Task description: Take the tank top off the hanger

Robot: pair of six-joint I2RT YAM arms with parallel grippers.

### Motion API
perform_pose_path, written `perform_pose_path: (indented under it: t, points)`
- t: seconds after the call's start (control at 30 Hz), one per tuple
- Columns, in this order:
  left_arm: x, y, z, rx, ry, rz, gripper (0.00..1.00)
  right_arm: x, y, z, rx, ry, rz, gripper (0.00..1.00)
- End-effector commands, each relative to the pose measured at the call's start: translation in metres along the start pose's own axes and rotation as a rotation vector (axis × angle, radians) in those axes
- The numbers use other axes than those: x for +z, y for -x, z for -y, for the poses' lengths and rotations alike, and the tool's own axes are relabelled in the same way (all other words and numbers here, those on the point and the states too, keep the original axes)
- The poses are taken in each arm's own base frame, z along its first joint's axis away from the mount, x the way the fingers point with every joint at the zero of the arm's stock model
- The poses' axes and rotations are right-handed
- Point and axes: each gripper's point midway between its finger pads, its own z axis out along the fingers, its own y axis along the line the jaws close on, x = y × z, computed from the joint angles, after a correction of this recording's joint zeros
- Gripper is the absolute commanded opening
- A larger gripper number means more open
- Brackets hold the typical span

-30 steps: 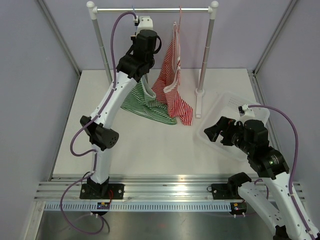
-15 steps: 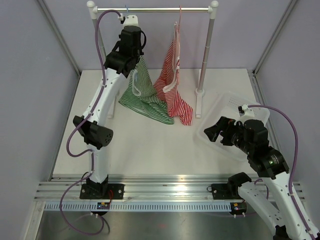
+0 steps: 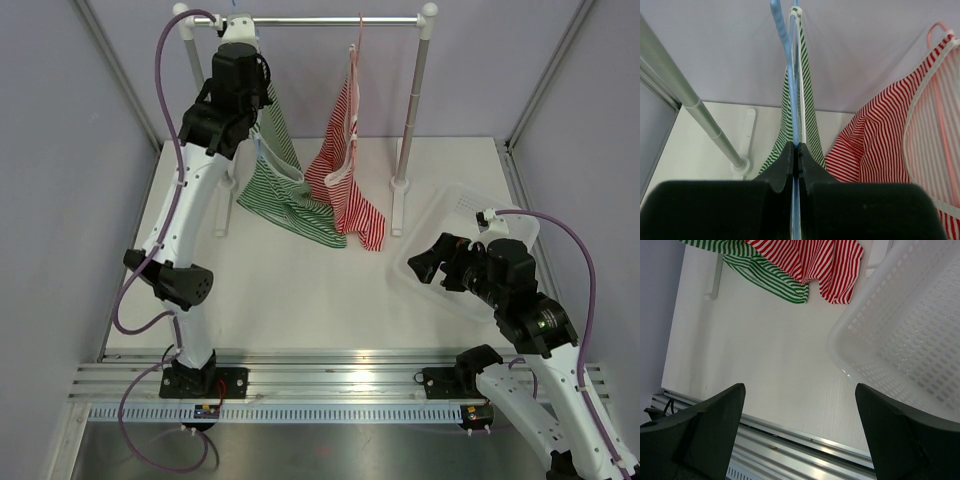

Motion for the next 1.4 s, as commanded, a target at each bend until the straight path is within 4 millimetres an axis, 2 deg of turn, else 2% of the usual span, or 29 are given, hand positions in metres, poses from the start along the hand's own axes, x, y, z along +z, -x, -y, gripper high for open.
perform_pose_path:
  t: [0.0, 0.17, 0.3, 0.37, 0.4, 0.43, 0.47, 0.5, 0.53, 0.6, 0.63, 0.67, 0.7, 0.73, 0.77, 0.8, 0.83, 0.87, 0.9, 0.93, 0.97, 1.0, 1.07, 1.13, 1.17, 1.23, 1.3, 1.33, 1.37]
  points:
    - [-0.044, 0.059, -0.011, -0.048, -0.057, 0.145, 0.0, -0.003, 0.012, -0.013, 0.0, 0.052, 0.039, 0.99]
    - [-0.065, 0.068, -0.008, -0.057, -0.124, 0.155, 0.0, -0.003, 0.01, -0.014, 0.0, 0.058, 0.035, 0.99]
    - [-0.086, 0.054, -0.013, -0.061, -0.153, 0.088, 0.0, -0.005, 0.013, -0.017, -0.012, 0.082, 0.059, 0.99]
    - [-0.111, 0.056, -0.015, -0.081, -0.2, 0.09, 0.0, -0.006, 0.014, -0.019, -0.018, 0.1, 0.073, 0.99]
    - [-0.11, 0.039, -0.011, -0.082, -0.225, 0.045, 0.0, -0.006, 0.019, -0.023, -0.025, 0.117, 0.093, 0.99]
    - [-0.129, 0.047, -0.016, -0.097, -0.244, 0.069, 0.0, -0.005, 0.019, -0.024, -0.028, 0.127, 0.096, 0.99]
    - [-0.135, 0.043, -0.017, -0.099, -0.255, 0.06, 0.0, -0.003, 0.019, -0.026, -0.033, 0.138, 0.092, 1.0]
    - [-0.136, 0.031, -0.019, -0.097, -0.252, 0.024, 0.0, -0.003, 0.023, -0.031, -0.041, 0.164, 0.108, 0.99]
    - [-0.152, 0.036, -0.026, -0.108, -0.252, 0.04, 0.0, -0.002, 0.021, -0.037, -0.052, 0.198, 0.095, 1.0]
    - [-0.164, 0.031, -0.033, -0.111, -0.251, 0.04, 0.0, 0.001, 0.024, -0.046, -0.07, 0.251, 0.113, 1.0]
    - [-0.164, 0.017, -0.036, -0.104, -0.241, 0.011, 0.0, 0.001, 0.022, -0.054, -0.083, 0.302, 0.098, 0.99]
    - [-0.18, 0.02, -0.044, -0.115, -0.246, 0.03, 0.0, 0.004, 0.02, -0.058, -0.088, 0.332, 0.092, 1.0]
    - [-0.186, 0.015, -0.046, -0.123, -0.251, 0.025, 0.0, 0.003, 0.027, -0.07, -0.106, 0.393, 0.117, 1.0]
    - [-0.183, -0.007, -0.047, -0.113, -0.246, -0.025, 0.0, 0.004, 0.021, -0.082, -0.108, 0.467, 0.078, 1.0]
    - [-0.202, -0.007, -0.054, -0.131, -0.26, -0.003, 0.0, 0.006, 0.019, -0.089, -0.105, 0.514, 0.068, 0.99]
    - [-0.206, -0.018, -0.05, -0.147, -0.292, -0.027, 0.0, 0.004, 0.028, -0.102, -0.114, 0.586, 0.095, 0.99]
    - [-0.204, -0.043, -0.049, -0.142, -0.303, -0.08, 0.0, 0.009, 0.023, -0.112, -0.071, 0.646, 0.036, 1.0]
    - [-0.208, -0.055, -0.048, -0.145, -0.32, -0.1, 0.0, 0.012, 0.022, -0.117, -0.049, 0.68, 0.02, 0.99]
    - [-0.225, -0.056, -0.048, -0.167, -0.364, -0.081, 0.0, 0.007, 0.031, -0.134, -0.075, 0.781, 0.051, 0.99]
    - [-0.228, -0.065, -0.049, -0.173, -0.372, -0.093, 0.0, 0.016, 0.029, -0.139, -0.009, 0.808, 0.005, 1.0]
    - [-0.224, -0.092, -0.049, -0.164, -0.368, -0.149, 0.0, 0.021, 0.027, -0.141, 0.012, 0.833, -0.007, 1.0]
    - [-0.239, -0.094, -0.05, -0.174, -0.411, -0.132, 0.0, 0.021, 0.035, -0.149, 0.005, 0.878, 0.025, 1.0]
    - [-0.244, -0.127, -0.045, -0.162, -0.46, -0.197, 0.0, 0.038, 0.027, -0.159, 0.029, 0.884, -0.023, 1.0]
    - [-0.264, -0.142, -0.037, -0.174, -0.56, -0.218, 0.0, 0.06, 0.017, -0.172, 0.014, 0.847, -0.039, 0.99]
    - [-0.265, -0.163, -0.034, -0.169, -0.585, -0.261, 0.0, 0.069, 0.011, -0.177, 0.006, 0.83, -0.045, 0.99]
    - [-0.283, -0.173, -0.029, -0.183, -0.674, -0.262, 0.0, 0.1, 0.005, -0.176, 0.026, 0.726, -0.025, 1.0]
    - [-0.291, -0.183, -0.025, -0.195, -0.726, -0.264, 0.0, 0.111, -0.006, -0.189, 0.032, 0.714, -0.021, 0.97]
    - [-0.289, -0.199, -0.025, -0.197, -0.724, -0.291, 0.0, 0.13, -0.012, -0.184, 0.05, 0.644, -0.007, 0.95]
    - [-0.294, -0.2, -0.026, -0.209, -0.738, -0.276, 0.0, 0.132, -0.019, -0.194, 0.038, 0.644, -0.009, 0.95]
